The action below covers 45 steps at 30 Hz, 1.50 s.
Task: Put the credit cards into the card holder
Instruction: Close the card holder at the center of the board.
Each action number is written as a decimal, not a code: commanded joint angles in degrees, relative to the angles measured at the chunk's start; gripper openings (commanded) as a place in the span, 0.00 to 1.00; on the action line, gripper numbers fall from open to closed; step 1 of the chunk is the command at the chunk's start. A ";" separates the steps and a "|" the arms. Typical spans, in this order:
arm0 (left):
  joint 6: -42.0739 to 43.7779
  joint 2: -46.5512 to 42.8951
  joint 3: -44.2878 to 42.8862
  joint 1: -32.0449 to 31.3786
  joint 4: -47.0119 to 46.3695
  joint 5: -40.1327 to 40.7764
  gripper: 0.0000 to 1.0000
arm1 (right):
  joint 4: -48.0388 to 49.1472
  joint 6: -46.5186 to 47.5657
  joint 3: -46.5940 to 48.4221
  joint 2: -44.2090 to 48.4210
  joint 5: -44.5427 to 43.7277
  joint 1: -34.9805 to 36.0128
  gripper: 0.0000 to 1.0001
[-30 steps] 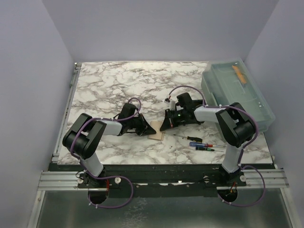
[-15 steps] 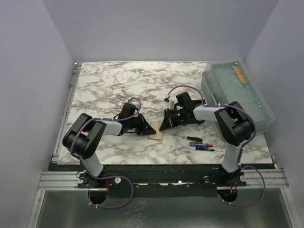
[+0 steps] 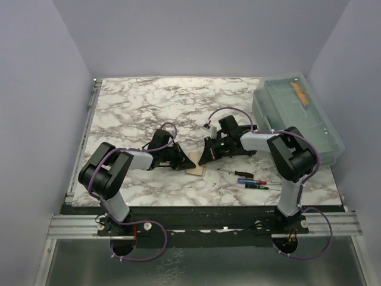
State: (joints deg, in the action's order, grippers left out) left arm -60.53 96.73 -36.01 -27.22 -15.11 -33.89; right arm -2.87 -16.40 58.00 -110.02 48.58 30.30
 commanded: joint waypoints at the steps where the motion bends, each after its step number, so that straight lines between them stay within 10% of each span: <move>1: 1.95 0.75 0.32 0.35 3.76 5.24 0.00 | -1.22 1.04 1.28 -1.82 0.29 0.53 0.00; 29: 2.08 1.36 0.68 0.33 3.40 5.26 0.00 | -9.09 -0.48 6.98 -7.33 -5.76 1.69 0.00; 45: 3.86 0.39 2.21 0.35 3.30 5.11 0.00 | -37.63 -0.90 29.00 -26.16 -16.29 1.51 0.00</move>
State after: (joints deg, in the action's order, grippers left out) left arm -59.83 96.62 -35.86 -26.63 -15.55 -33.15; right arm -36.34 -20.53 84.20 -127.07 49.34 31.53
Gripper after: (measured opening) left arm 0.020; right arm 0.003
